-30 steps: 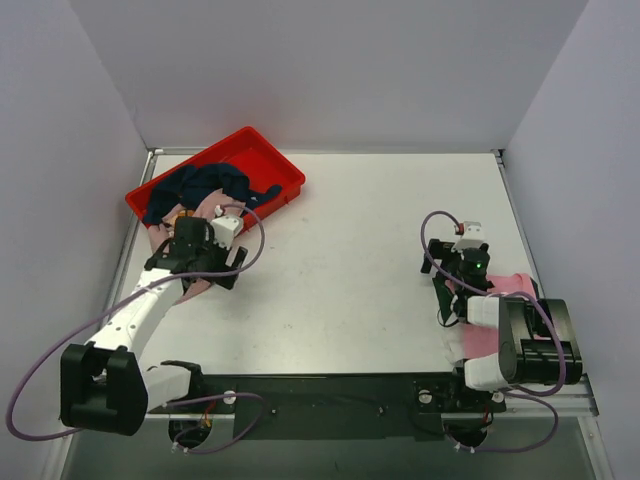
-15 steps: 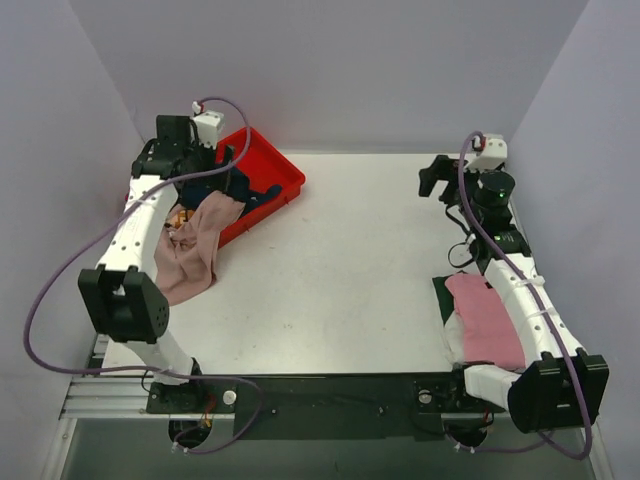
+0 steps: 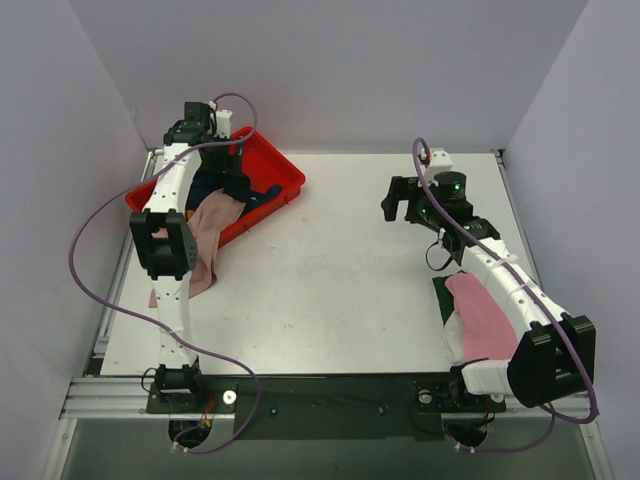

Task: Fold and stack the t-shirts
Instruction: Grab crumpled tshirt from bin with the left arm

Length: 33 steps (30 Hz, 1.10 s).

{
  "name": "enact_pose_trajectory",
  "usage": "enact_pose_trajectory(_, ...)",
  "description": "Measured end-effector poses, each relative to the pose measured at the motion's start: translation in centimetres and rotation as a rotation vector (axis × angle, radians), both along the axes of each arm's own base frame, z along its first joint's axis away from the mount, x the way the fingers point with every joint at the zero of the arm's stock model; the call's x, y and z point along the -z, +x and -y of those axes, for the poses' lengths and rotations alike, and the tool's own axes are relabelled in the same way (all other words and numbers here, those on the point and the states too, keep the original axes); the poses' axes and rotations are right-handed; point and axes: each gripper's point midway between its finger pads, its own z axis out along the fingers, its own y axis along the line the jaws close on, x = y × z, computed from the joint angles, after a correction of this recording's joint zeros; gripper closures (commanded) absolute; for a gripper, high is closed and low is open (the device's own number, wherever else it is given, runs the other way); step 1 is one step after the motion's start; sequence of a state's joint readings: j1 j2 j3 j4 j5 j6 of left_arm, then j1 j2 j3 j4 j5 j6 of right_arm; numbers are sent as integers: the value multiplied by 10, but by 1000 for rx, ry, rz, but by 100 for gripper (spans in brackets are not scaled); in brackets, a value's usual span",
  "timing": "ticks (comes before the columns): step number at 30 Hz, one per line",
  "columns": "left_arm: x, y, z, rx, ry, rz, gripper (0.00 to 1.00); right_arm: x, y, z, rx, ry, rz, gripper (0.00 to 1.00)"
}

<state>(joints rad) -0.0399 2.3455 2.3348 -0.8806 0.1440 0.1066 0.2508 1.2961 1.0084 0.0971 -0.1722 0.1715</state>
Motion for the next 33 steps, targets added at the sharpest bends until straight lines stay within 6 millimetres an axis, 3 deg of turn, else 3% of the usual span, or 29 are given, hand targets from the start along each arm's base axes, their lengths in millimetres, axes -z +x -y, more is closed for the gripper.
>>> enact_pose_trajectory(2, 2, 0, 3, -7, -8, -11, 27, 14, -2, -7, -14, -15, -40, 0)
enact_pose_trajectory(4, 8, 1, 5, -13, -14, -24, 63, 24, -4, -11, -26, -29, -72, 0)
enact_pose_trajectory(5, 11, 1, 5, -20, -18, -32, 100, 28, -4, -12, -30, -38, -86, 0)
enact_pose_trajectory(9, 29, -3, 4, -23, -16, -78, 100, 24, 8, -13, -21, -61, -86, 0)
enact_pose_trajectory(11, 28, -3, 4, -24, -14, -82, 100, 16, 13, -15, -22, -62, -70, 0)
enact_pose_trajectory(13, 15, 1, 4, -22, -13, -52, 100, 5, 19, -19, -26, -60, -46, 0)
enact_pose_trajectory(15, -12, 10, 4, -10, -8, 20, 100, -2, 20, -23, -35, -60, -27, 0)
enact_pose_trajectory(18, -69, 13, 4, 15, 10, 150, 100, -10, 20, -32, -59, -58, -7, 0)
enact_pose_trajectory(19, -96, 10, 4, 27, 25, 208, 100, -10, 19, -35, -68, -58, -4, 0)
enact_pose_trajectory(22, -207, -11, 15, 74, 78, 446, 100, -14, 13, -44, -93, -54, 5, 0)
enact_pose_trajectory(24, -292, -40, 32, 119, 101, 643, 100, -20, 7, -49, -110, -46, 22, 0)
enact_pose_trajectory(26, -368, -87, 59, 181, 98, 823, 100, -29, -2, -51, -127, -34, 44, 0)
enact_pose_trajectory(29, -460, -182, 105, 310, 57, 1068, 100, -49, -15, -53, -150, -7, 93, 0)
enact_pose_trajectory(31, -502, -248, 132, 407, -3, 1202, 100, -66, -23, -54, -164, 14, 141, 0)
enact_pose_trajectory(33, -526, -296, 143, 469, -55, 1289, 100, -83, -31, -53, -176, 32, 187, 0)
